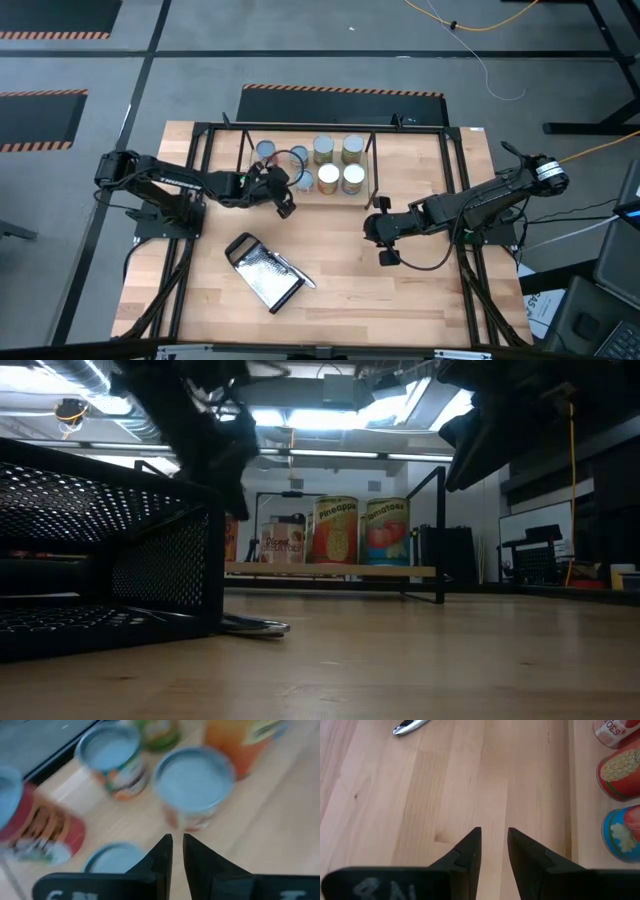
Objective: Pick and place cans onto a shelf
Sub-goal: Return to Home Position
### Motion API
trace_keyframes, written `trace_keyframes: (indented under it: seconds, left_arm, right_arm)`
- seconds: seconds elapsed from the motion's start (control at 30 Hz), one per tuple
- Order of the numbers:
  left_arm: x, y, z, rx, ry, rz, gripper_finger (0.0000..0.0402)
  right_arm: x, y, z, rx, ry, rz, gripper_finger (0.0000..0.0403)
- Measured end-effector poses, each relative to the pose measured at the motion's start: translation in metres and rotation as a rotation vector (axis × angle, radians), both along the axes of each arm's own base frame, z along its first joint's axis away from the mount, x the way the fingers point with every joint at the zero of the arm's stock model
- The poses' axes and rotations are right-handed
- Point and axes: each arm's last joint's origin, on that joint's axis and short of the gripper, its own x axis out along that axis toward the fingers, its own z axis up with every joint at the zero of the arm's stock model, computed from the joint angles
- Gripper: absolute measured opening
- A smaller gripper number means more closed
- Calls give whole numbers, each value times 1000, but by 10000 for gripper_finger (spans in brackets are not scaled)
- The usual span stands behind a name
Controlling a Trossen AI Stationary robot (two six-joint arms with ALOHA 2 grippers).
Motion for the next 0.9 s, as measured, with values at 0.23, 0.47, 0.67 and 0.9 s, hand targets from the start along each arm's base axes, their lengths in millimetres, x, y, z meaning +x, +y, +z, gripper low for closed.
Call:
trace_keyframes:
  seconds: [0.23,0.47,0.67,0.9]
  left_arm:
    - [17,-4,50,7,-59,-233,22]
    - [-11,-12,129,189,-241,-391,4]
    - [-75,-12,160,265,-319,-420,4]
    - [-134,-13,113,263,-434,-467,2]
  right_arm:
    - [0,0,0,-11,1,15,99]
    - [0,0,0,-9,-2,14,99]
    - [1,0,0,-7,-7,13,99]
    - [1,0,1,-6,-10,12,99]
